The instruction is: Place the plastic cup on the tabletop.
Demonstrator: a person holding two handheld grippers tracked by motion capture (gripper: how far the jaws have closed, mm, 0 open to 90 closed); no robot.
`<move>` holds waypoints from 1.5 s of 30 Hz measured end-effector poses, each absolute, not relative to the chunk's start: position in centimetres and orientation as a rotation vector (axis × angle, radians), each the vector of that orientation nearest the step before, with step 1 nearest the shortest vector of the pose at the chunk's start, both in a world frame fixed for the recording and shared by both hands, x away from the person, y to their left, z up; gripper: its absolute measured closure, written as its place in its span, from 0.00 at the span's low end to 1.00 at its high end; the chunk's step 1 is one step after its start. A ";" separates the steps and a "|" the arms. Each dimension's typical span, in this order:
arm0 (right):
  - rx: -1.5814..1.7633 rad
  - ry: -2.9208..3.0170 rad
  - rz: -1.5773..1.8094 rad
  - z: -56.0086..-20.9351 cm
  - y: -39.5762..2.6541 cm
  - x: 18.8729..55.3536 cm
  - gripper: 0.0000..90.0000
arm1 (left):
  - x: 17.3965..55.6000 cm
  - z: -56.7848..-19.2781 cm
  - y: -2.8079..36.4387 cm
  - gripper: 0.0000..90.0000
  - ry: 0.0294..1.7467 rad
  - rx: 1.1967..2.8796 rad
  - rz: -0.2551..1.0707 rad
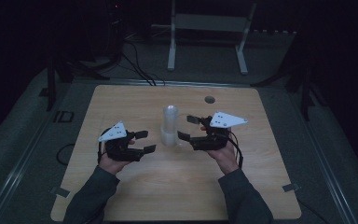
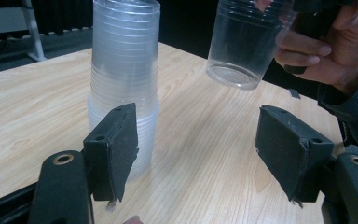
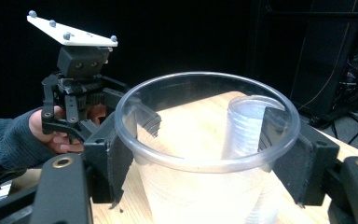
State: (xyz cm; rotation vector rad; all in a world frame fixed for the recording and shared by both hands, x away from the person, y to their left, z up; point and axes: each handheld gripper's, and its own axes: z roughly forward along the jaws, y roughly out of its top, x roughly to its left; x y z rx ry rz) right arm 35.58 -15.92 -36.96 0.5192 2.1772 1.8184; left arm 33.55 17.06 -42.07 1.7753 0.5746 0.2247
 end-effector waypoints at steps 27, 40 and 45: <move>0.587 2.163 1.764 -38.2 -17.6 36.2 0.31 | 33.6 -42.1 17.0 0.33 0.572 1.780 0.218; 0.613 2.160 1.762 -39.3 -17.7 36.5 0.31 | 33.6 -42.2 16.9 0.33 0.572 1.783 0.217; 0.613 2.159 1.761 -39.4 -17.7 36.6 0.31 | 33.6 -42.1 16.9 0.33 0.571 1.783 0.214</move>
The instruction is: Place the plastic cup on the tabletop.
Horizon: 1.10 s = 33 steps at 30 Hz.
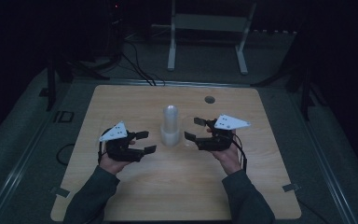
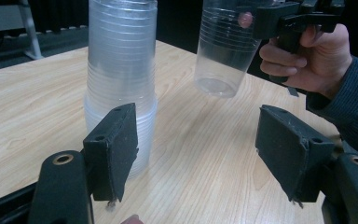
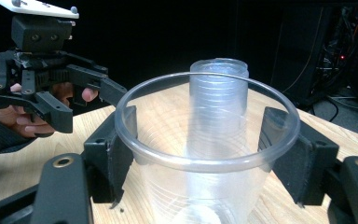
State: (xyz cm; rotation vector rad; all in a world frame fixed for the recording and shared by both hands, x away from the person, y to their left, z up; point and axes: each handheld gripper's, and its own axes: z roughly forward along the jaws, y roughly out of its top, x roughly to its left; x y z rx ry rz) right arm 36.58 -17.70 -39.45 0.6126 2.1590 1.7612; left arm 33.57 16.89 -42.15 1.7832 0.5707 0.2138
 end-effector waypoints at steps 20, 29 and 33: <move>0.614 2.173 1.743 -40.2 -17.6 36.7 0.31 | 33.6 -42.2 16.8 0.33 0.567 1.786 0.209; 0.629 2.169 1.747 -40.7 -17.6 36.8 0.31 | 33.6 -42.2 16.8 0.33 0.567 1.787 0.210; 0.637 2.172 1.744 -41.2 -17.5 37.0 0.31 | 33.6 -42.2 16.8 0.33 0.567 1.788 0.211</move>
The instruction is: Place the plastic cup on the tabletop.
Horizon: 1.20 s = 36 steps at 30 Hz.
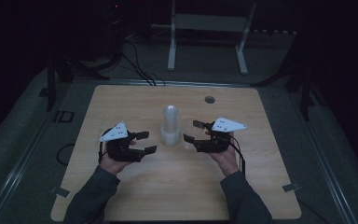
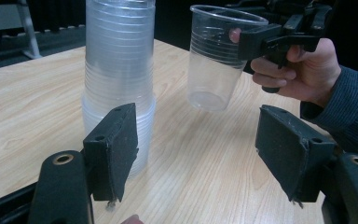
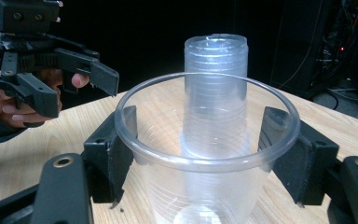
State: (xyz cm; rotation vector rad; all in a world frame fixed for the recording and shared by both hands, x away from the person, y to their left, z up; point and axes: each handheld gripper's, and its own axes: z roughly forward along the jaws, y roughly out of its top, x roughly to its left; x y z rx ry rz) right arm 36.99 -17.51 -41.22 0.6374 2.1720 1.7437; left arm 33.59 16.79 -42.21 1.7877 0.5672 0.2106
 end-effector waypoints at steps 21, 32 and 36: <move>0.679 2.179 1.731 -42.8 -17.9 37.4 0.31 | 33.6 -42.3 16.7 0.33 0.568 1.790 0.206; 0.694 2.181 1.707 -43.7 -17.5 37.7 0.31 | 33.6 -42.3 16.7 0.33 0.567 1.791 0.209; 0.692 2.179 1.698 -44.0 -17.3 37.7 0.31 | 33.6 -42.3 16.7 0.33 0.567 1.790 0.210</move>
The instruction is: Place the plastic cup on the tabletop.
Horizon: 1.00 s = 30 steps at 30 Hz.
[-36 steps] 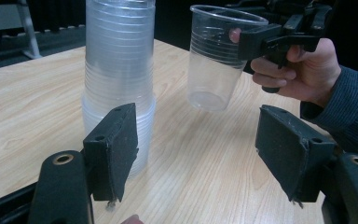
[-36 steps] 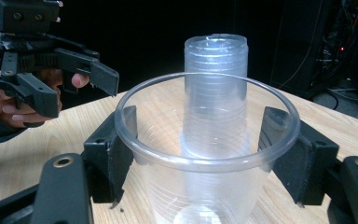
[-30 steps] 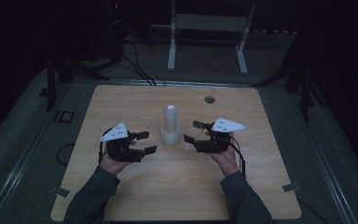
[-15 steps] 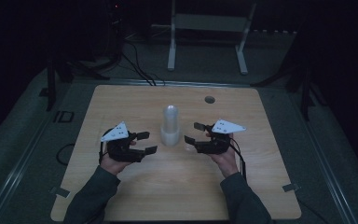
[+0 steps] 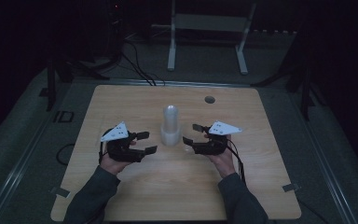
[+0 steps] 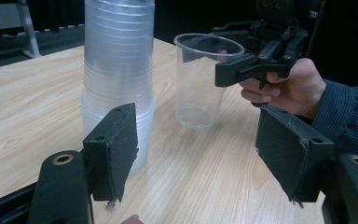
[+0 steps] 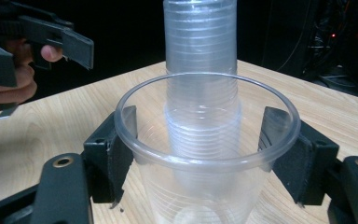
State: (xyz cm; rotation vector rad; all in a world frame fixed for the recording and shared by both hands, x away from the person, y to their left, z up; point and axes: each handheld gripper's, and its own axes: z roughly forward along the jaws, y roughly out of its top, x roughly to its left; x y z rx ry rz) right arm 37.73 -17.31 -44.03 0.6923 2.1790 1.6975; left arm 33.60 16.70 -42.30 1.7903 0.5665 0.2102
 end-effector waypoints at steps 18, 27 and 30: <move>0.698 2.193 1.647 -45.7 -16.7 38.0 0.31 | 33.6 -42.3 16.7 0.33 0.565 1.789 0.211; 0.711 2.202 1.639 -46.4 -16.7 38.0 0.31 | 33.6 -42.3 16.7 0.33 0.564 1.790 0.212; 0.711 2.212 1.627 -46.6 -16.7 37.9 0.31 | 33.6 -42.3 16.7 0.33 0.566 1.790 0.213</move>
